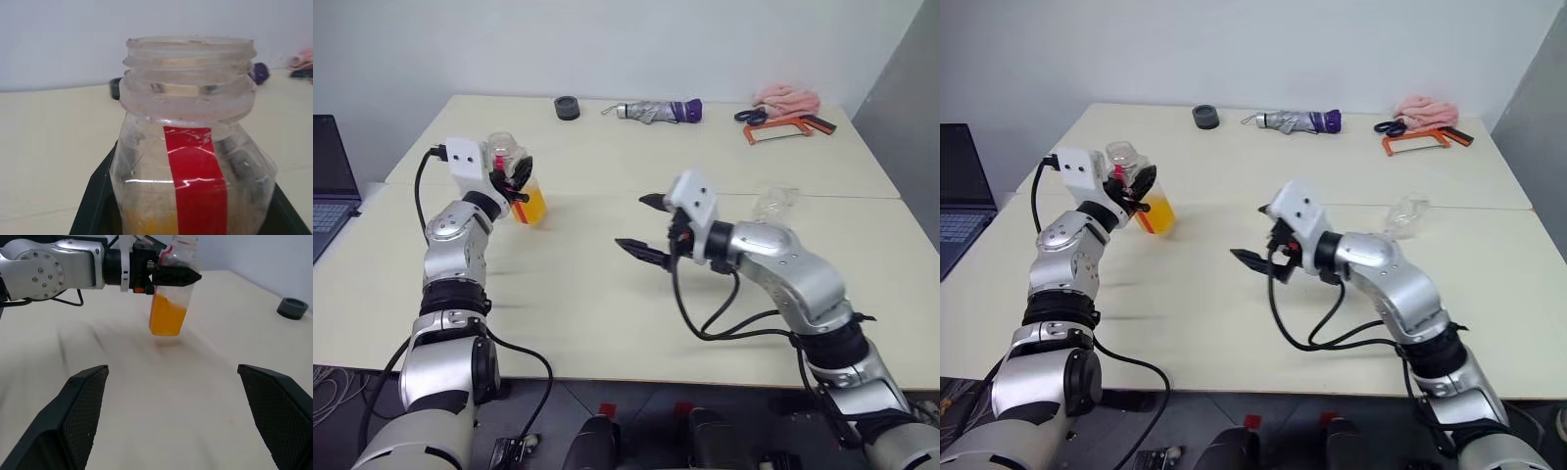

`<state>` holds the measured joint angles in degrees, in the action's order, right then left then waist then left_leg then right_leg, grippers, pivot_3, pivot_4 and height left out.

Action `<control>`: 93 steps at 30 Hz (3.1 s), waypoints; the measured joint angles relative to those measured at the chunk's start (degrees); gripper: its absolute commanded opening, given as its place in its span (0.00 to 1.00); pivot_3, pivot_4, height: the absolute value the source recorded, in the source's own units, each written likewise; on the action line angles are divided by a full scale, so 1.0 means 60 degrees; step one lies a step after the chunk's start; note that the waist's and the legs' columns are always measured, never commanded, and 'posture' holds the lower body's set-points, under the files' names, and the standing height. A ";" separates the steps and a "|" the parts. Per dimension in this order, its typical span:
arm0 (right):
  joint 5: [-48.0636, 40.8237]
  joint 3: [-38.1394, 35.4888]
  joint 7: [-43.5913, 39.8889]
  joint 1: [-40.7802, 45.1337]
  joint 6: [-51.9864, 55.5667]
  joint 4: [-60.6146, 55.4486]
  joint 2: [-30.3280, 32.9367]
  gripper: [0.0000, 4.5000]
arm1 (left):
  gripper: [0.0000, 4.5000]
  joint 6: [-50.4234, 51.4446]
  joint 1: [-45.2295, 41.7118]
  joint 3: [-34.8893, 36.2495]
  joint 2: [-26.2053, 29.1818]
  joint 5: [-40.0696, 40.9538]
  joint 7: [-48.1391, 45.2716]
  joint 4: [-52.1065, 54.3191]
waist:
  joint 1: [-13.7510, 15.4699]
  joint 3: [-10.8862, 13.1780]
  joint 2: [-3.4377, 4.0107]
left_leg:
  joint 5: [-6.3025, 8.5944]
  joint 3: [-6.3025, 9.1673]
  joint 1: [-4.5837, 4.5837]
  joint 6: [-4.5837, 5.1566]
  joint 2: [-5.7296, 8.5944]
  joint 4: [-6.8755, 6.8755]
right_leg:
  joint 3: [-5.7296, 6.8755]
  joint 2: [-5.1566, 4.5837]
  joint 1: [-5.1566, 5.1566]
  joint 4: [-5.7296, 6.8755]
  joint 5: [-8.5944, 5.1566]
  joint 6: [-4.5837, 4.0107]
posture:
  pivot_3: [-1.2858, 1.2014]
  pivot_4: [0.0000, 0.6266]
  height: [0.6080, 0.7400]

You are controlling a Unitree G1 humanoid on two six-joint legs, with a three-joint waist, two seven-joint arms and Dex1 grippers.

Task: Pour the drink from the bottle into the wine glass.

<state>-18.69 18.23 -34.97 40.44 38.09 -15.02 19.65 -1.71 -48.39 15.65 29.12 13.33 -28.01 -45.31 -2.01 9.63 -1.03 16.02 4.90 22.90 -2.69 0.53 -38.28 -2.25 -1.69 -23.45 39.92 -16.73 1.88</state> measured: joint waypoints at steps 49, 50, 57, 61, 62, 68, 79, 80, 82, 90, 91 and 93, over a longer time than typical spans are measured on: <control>-0.0396 -0.0911 -0.0597 -0.2163 0.1244 -0.1823 0.1214 1.00 | 0.99 -0.0657 0.3210 -0.0040 -0.0815 -0.0521 0.2275 0.2224 | -0.0082 -0.0008 -0.0013 | 0.0021 -0.0010 -0.0011 0.0037 -0.0012 0.0014 | -0.0004 0.0003 -0.0003 0.0010 0.0000 -0.0001 | 0.52 0.24 1.00; -0.0434 -0.1000 -0.0578 -0.2268 0.1272 -0.1905 0.1300 1.00 | 0.99 -0.0618 0.3276 -0.0040 -0.0864 -0.0522 0.2298 0.2338 | -0.0067 -0.0009 -0.0013 | 0.0021 -0.0011 -0.0012 0.0037 -0.0012 0.0014 | -0.0003 0.0003 -0.0001 0.0009 0.0000 -0.0001 | 0.52 0.24 1.00; -0.0488 -0.1414 -0.0437 -0.3013 0.1470 -0.2528 0.1855 1.00 | 0.99 -0.0150 0.3878 -0.0135 -0.1180 -0.0493 0.2273 0.3055 | -0.0033 -0.0010 -0.0015 | 0.0023 -0.0016 -0.0018 0.0040 -0.0017 0.0015 | -0.0005 0.0008 0.0005 0.0009 0.0000 -0.0001 | 0.52 0.24 1.00; -0.0613 -0.1534 -0.0378 -0.3284 0.1545 -0.2928 0.1953 1.00 | 0.99 0.0187 0.4249 -0.0122 -0.1347 -0.0220 0.2124 0.3845 | -0.0029 -0.0011 -0.0018 | 0.0023 -0.0018 -0.0026 0.0040 -0.0016 0.0015 | -0.0007 0.0007 0.0018 0.0004 0.0000 0.0000 | 0.52 0.24 1.00; -0.0750 -0.1659 -0.0354 -0.3324 0.1645 -0.3009 0.1940 1.00 | 0.99 0.0270 0.4430 -0.0123 -0.1375 -0.0106 0.2039 0.4061 | -0.0030 -0.0011 -0.0018 | 0.0023 -0.0020 -0.0027 0.0040 -0.0017 0.0016 | -0.0010 0.0006 0.0018 0.0005 0.0000 -0.0001 | 0.52 0.24 1.00; -0.1500 -0.2608 0.0187 -0.3600 0.2412 -0.3378 0.1796 1.00 | 0.99 0.0852 0.5696 -0.0073 -0.1456 0.0323 0.1848 0.5659 | -0.0002 -0.0012 -0.0019 | 0.0023 -0.0018 -0.0033 0.0041 -0.0020 0.0018 | -0.0009 0.0007 0.0026 0.0003 0.0000 0.0000 | 0.52 0.24 1.00; -0.4365 -0.6844 0.2312 -0.2957 0.5695 -0.1896 0.0725 1.00 | 0.99 0.2109 0.6557 -0.1177 -0.0662 0.1081 -0.0687 0.8141 | 0.0053 -0.0015 -0.0023 | 0.0024 -0.0039 -0.0056 0.0042 -0.0017 0.0022 | -0.0019 0.0021 0.0048 0.0005 0.0001 0.0001 | 0.52 0.24 1.00; -0.4517 -0.7146 0.2572 -0.2726 0.6037 -0.1520 0.0647 1.00 | 0.99 0.2236 0.6380 -0.1264 -0.0515 0.1200 -0.1042 0.8163 | 0.0048 -0.0015 -0.0023 | 0.0024 -0.0045 -0.0059 0.0043 -0.0018 0.0025 | -0.0021 0.0035 0.0048 0.0003 0.0000 0.0000 | 0.52 0.24 1.00; -0.4610 -0.7667 0.3073 -0.2043 0.6536 -0.0365 0.0434 1.00 | 0.99 0.2620 0.5854 -0.1535 -0.0012 0.1481 -0.1975 0.8145 | 0.0027 -0.0013 -0.0021 | 0.0024 -0.0064 -0.0058 0.0043 -0.0015 0.0029 | -0.0020 0.0060 0.0046 0.0000 0.0000 0.0000 | 0.52 0.24 1.00; -0.4122 -0.8252 0.3182 -0.0287 0.6057 0.4591 0.0840 1.00 | 0.99 0.3803 0.4445 -0.2609 0.1292 0.2256 -0.5252 0.8145 | -0.0083 -0.0010 -0.0011 | 0.0026 -0.0102 -0.0066 0.0045 -0.0019 0.0054 | -0.0037 0.0074 0.0040 -0.0007 -0.0002 -0.0004 | 0.52 0.24 1.00; -0.3980 -0.8160 0.3070 -0.0095 0.5803 0.5278 0.0889 1.00 | 0.99 0.3855 0.4375 -0.2775 0.1430 0.2257 -0.5635 0.8145 | -0.0103 -0.0008 -0.0008 | 0.0026 -0.0103 -0.0064 0.0045 -0.0020 0.0053 | -0.0039 0.0074 0.0038 -0.0007 -0.0002 -0.0004 | 0.52 0.24 1.00; -0.3730 -0.7966 0.2829 0.0248 0.5391 0.6245 0.0990 1.00 | 0.99 0.3928 0.4258 -0.2993 0.1574 0.2254 -0.6104 0.8146 | -0.0158 -0.0002 0.0002 | 0.0025 -0.0105 -0.0064 0.0046 -0.0023 0.0053 | -0.0043 0.0073 0.0037 -0.0006 -0.0002 -0.0004 | 0.52 0.24 1.00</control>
<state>-41.07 -29.57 -17.99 41.93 70.43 22.45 25.59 21.86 -22.84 -2.31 38.56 26.85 -64.63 3.57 -2.95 9.62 -1.01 16.17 4.27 22.51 -2.42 0.39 -37.96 -2.51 -1.25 -23.22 39.88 -16.74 1.86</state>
